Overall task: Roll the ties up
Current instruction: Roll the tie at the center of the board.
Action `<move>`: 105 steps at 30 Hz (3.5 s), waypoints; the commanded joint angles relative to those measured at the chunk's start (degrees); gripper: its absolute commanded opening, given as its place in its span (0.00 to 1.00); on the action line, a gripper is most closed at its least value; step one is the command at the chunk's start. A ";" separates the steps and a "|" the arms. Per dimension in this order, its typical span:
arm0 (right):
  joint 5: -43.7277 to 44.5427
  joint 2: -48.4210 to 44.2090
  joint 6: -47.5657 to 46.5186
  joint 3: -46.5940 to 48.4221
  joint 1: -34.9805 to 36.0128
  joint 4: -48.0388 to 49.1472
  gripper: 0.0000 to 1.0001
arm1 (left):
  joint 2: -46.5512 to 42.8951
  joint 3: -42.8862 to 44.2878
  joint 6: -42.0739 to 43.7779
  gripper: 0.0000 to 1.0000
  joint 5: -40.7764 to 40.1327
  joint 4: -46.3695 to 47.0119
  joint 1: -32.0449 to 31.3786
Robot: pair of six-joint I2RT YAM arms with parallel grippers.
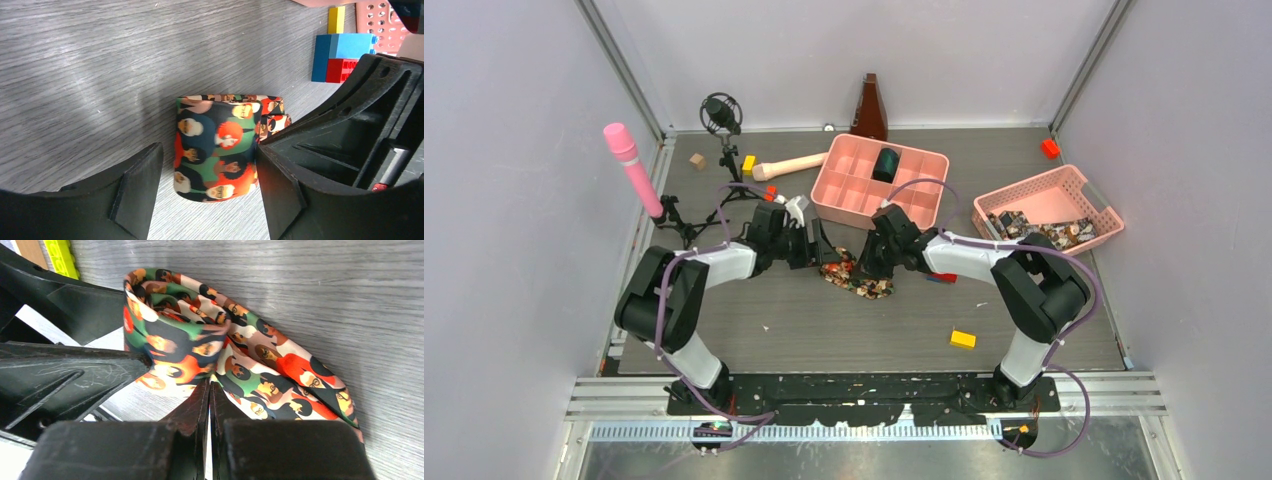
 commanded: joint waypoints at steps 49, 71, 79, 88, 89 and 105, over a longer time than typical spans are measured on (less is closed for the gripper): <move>0.02 -3.13 1.63 -3.05 0.33 11.20 0.07 | -5.45 0.74 -2.46 0.79 -2.26 1.68 -4.15; 1.41 -2.97 1.52 -3.89 0.33 8.22 0.06 | -4.57 0.92 -2.63 0.79 -0.97 1.97 -3.31; 3.76 -4.21 0.41 -3.53 0.29 1.81 0.04 | -2.35 0.84 -2.70 0.79 2.04 3.16 -3.40; 4.29 -4.24 0.25 -3.38 0.33 -0.46 0.04 | -1.30 0.46 -2.26 0.79 3.90 3.51 -3.53; 4.35 -4.29 0.17 -3.37 0.33 -0.79 0.04 | -1.03 0.46 -2.18 0.79 4.07 3.60 -3.57; 5.25 -4.79 -0.22 -3.45 0.31 -3.02 0.04 | 1.45 -0.61 -2.17 0.77 4.46 4.88 -4.27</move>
